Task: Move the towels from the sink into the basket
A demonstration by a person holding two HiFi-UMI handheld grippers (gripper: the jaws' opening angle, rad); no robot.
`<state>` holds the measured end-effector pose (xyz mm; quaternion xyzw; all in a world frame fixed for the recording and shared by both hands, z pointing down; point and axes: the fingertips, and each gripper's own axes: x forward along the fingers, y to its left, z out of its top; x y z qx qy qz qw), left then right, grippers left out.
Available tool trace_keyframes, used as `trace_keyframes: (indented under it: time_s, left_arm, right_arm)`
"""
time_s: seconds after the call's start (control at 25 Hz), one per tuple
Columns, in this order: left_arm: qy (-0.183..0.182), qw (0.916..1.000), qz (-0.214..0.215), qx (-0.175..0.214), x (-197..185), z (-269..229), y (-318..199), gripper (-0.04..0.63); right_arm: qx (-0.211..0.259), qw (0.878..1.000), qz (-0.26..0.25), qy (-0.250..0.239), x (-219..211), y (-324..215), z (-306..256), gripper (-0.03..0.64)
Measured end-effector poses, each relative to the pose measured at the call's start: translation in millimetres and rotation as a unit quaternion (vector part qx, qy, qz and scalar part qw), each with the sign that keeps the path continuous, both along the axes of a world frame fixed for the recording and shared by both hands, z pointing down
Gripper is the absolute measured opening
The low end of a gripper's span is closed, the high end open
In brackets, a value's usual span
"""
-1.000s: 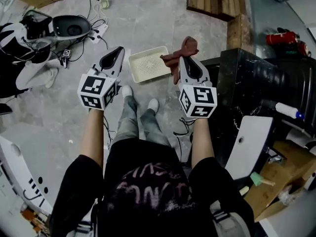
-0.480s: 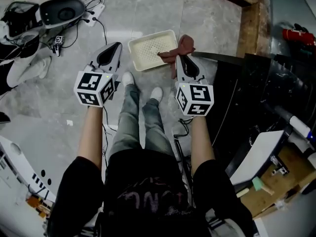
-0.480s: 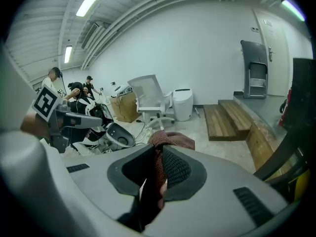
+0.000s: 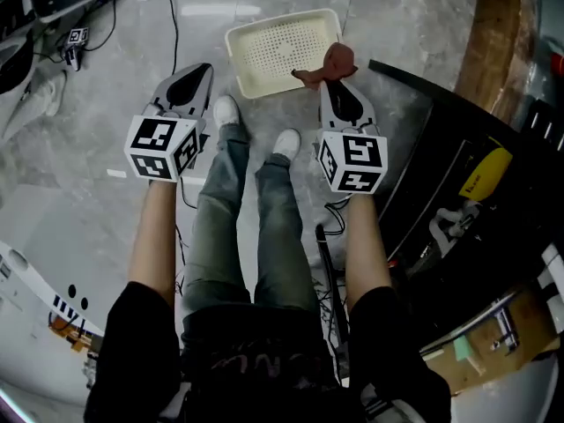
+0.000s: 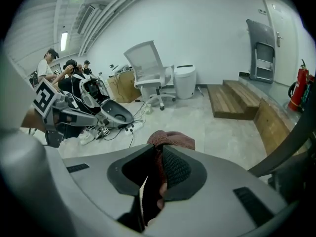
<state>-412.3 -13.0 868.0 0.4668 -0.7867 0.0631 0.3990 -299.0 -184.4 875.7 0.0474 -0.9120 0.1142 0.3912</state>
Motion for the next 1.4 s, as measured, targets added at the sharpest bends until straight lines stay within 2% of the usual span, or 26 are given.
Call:
trace_keyframes:
  time_s: [0.2, 0.32, 0.52, 0.64, 0.72, 0.88, 1.0, 1.28, 1.4]
  left_arm:
    - [0.027, 0.9993, 0.02, -0.018, 15.5, 88.4, 12.2, 0.006]
    - [0.018, 0.9984, 0.044, -0.03, 15.8, 126.7, 14.6, 0.006]
    - [0.027, 0.9993, 0.005, -0.026, 15.7, 173.0, 26.3, 0.006]
    - [0.033, 0.999, 0.006, -0.028, 26.4, 190.2, 28.3, 0.006]
    - [0.033, 0.9988, 0.016, -0.033, 32.0, 197.8, 27.2, 0.006]
    - [0.034, 0.9984, 0.027, -0.035, 38.7, 203.9, 22.1, 0.006]
    - [0.037, 0.9985, 0.027, -0.032, 42.7, 203.1, 16.6, 0.006]
    - [0.028, 0.9989, 0.028, -0.027, 43.2, 180.6, 10.0, 0.006]
    - [0.017, 0.9992, 0.029, -0.021, 39.7, 160.0, 4.2, 0.006]
  right_arm:
    - [-0.02, 0.999, -0.006, 0.025, 5.0, 10.7, 102.5, 0.067]
    - [-0.019, 0.999, -0.015, 0.035, 5.1, 12.7, 156.2, 0.067]
    - [-0.01, 0.998, -0.026, 0.05, 10.8, 18.0, 219.6, 0.067]
    - [-0.016, 0.998, -0.022, 0.057, 16.7, 19.5, 241.6, 0.072]
    - [-0.016, 0.998, -0.018, 0.062, 17.4, 18.0, 249.6, 0.093]
    - [-0.012, 0.997, -0.015, 0.072, 20.1, 16.5, 258.4, 0.191]
    - [-0.016, 0.996, -0.027, 0.08, 26.0, 18.3, 260.7, 0.226]
    - [-0.025, 0.997, -0.038, 0.064, 25.3, 20.7, 229.8, 0.233]
    - [-0.017, 0.998, -0.038, 0.043, 17.7, 19.7, 202.3, 0.212]
